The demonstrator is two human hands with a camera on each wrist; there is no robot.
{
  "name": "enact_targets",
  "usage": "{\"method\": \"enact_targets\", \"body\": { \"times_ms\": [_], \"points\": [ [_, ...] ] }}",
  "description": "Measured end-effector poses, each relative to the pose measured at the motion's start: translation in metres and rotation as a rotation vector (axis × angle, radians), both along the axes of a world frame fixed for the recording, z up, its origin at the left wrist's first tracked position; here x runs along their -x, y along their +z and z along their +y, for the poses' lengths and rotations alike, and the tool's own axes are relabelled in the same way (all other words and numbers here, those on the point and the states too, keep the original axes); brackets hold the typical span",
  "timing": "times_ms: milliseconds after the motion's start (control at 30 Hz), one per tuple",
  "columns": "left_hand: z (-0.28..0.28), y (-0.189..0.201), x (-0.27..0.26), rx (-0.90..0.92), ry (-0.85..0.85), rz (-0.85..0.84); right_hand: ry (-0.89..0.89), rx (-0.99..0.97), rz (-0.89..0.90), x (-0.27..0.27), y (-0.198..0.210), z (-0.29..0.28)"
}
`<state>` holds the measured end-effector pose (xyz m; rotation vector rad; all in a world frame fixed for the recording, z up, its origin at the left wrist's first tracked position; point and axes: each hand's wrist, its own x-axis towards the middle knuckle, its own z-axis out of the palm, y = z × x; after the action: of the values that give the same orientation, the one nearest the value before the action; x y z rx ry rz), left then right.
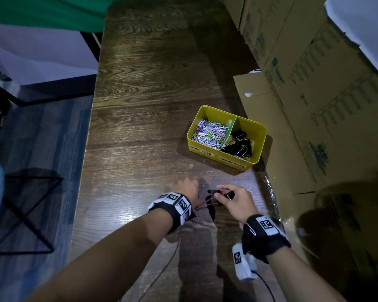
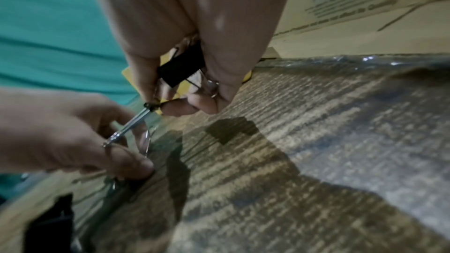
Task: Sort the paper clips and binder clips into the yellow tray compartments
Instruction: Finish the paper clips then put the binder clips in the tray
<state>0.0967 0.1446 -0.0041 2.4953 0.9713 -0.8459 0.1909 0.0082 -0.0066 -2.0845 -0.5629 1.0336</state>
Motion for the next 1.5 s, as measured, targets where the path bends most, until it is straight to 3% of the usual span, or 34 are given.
{"method": "enact_targets", "body": {
  "times_ms": [100,233,367,467,600,733,833,1067,1233,1500],
  "points": [
    [0.001,0.0,-0.006,0.003,0.043,-0.01,-0.108,-0.074,0.095,-0.005,-0.001,-0.002],
    [0.022,-0.004,-0.001,0.163,0.406,-0.221,-0.282,-0.208,0.275,-0.008,0.011,-0.006],
    [0.049,0.006,0.012,0.591,1.082,-0.611,-0.458,-0.365,0.494,-0.02,0.035,-0.014],
    [0.065,0.027,0.023,1.002,1.332,-0.808,-0.539,-0.45,0.589,-0.035,0.054,-0.02],
    [0.075,0.058,0.011,1.325,1.239,-0.94,-0.585,-0.537,0.637,-0.059,0.079,-0.019],
    [0.074,0.086,-0.034,1.441,1.125,-0.917,-0.573,-0.543,0.638,-0.085,0.1,-0.007],
    [0.068,0.105,-0.074,1.386,1.002,-0.781,-0.563,-0.48,0.612,-0.105,0.106,0.01],
    [0.039,0.112,-0.148,1.038,0.81,-0.531,-0.412,-0.289,0.509,-0.13,0.099,0.06],
    [0.031,0.096,-0.161,0.966,0.831,-0.514,-0.37,-0.122,0.388,-0.134,0.081,0.074],
    [0.034,0.091,-0.135,0.915,0.805,-0.679,-0.307,-0.167,0.096,-0.121,0.079,0.069]
  ]
}}
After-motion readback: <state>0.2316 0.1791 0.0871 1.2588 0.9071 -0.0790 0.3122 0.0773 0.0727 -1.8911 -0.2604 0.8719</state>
